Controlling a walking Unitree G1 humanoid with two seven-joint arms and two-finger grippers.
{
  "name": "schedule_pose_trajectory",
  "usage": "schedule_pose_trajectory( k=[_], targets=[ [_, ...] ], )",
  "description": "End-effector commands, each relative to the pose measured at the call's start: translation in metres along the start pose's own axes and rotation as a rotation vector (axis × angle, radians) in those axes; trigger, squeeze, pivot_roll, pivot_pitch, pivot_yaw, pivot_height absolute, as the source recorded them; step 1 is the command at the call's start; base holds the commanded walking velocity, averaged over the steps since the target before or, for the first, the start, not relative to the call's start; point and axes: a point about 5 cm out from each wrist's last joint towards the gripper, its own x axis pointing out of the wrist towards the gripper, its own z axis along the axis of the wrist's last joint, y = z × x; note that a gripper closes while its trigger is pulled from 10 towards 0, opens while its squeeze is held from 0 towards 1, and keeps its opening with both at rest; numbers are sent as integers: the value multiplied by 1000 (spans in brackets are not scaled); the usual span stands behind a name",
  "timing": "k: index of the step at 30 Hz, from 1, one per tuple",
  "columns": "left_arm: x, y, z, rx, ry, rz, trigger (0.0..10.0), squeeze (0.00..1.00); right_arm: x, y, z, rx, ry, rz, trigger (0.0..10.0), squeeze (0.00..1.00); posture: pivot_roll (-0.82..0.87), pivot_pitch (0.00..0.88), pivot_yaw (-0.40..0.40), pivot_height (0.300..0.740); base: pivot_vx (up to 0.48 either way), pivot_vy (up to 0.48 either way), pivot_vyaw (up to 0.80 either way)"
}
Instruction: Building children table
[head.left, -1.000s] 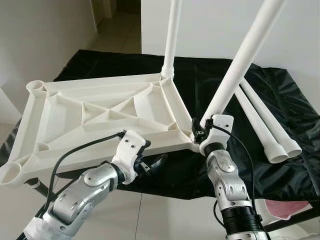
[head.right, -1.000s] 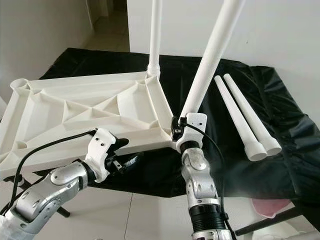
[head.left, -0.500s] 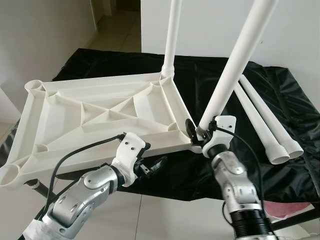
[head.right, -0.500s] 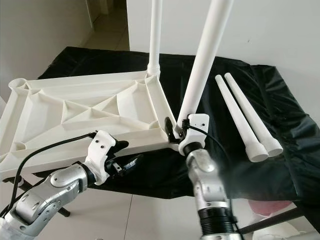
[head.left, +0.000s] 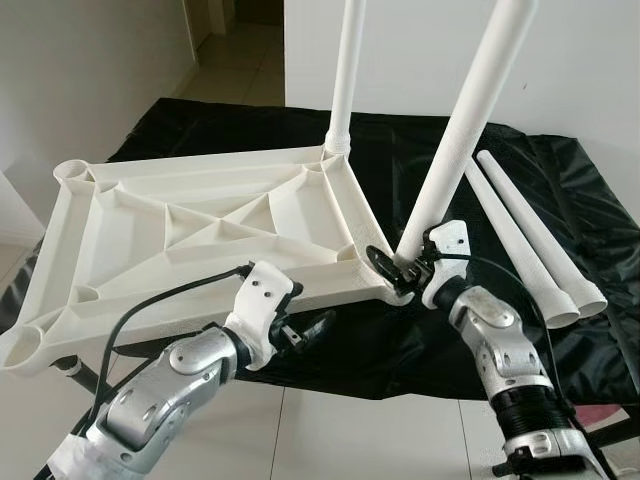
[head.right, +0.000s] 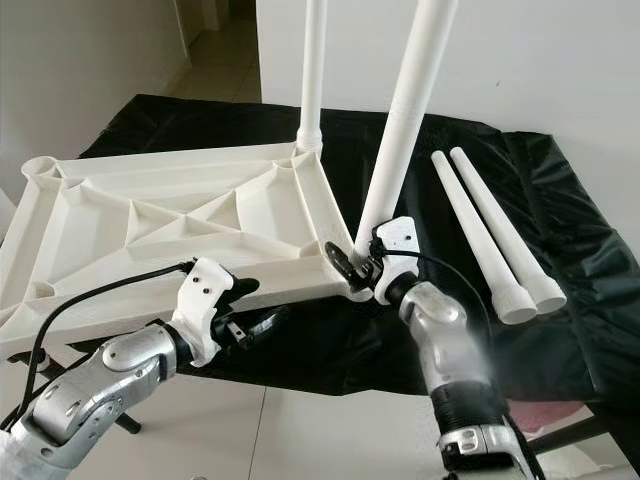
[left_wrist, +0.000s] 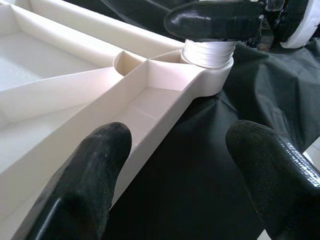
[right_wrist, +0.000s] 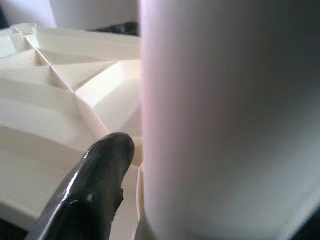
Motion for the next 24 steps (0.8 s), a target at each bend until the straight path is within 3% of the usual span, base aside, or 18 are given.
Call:
schedule_pose_trajectory(
  k=[1, 8, 9, 16, 24],
  targets=[
    [-1, -9, -2, 13, 13, -175, 10000, 0, -2, -4, -8, 9, 41, 11, 0, 0, 54, 50, -22, 740, 0, 0, 0],
    [-3, -8, -3, 10, 15, -167, 10000, 0, -7, -8, -18, 67, 69, -8, 0, 0, 56, 52, -23, 740, 0, 0, 0],
    [-3, -9, -3, 9, 16, -168, 10000, 0, -7, -9, -20, 72, 72, -20, 10000, 0, 56, 52, -23, 740, 0, 0, 0],
    [-3, -10, -4, 7, 19, -174, 10000, 0, -5, -6, -18, 95, 39, -85, 10000, 0, 52, 54, -22, 740, 0, 0, 0],
    [-3, -11, -5, 6, 20, -179, 10000, 0, 3, 11, -12, 117, 44, -238, 10000, 0, 50, 49, -26, 740, 0, 0, 0]
  ],
)
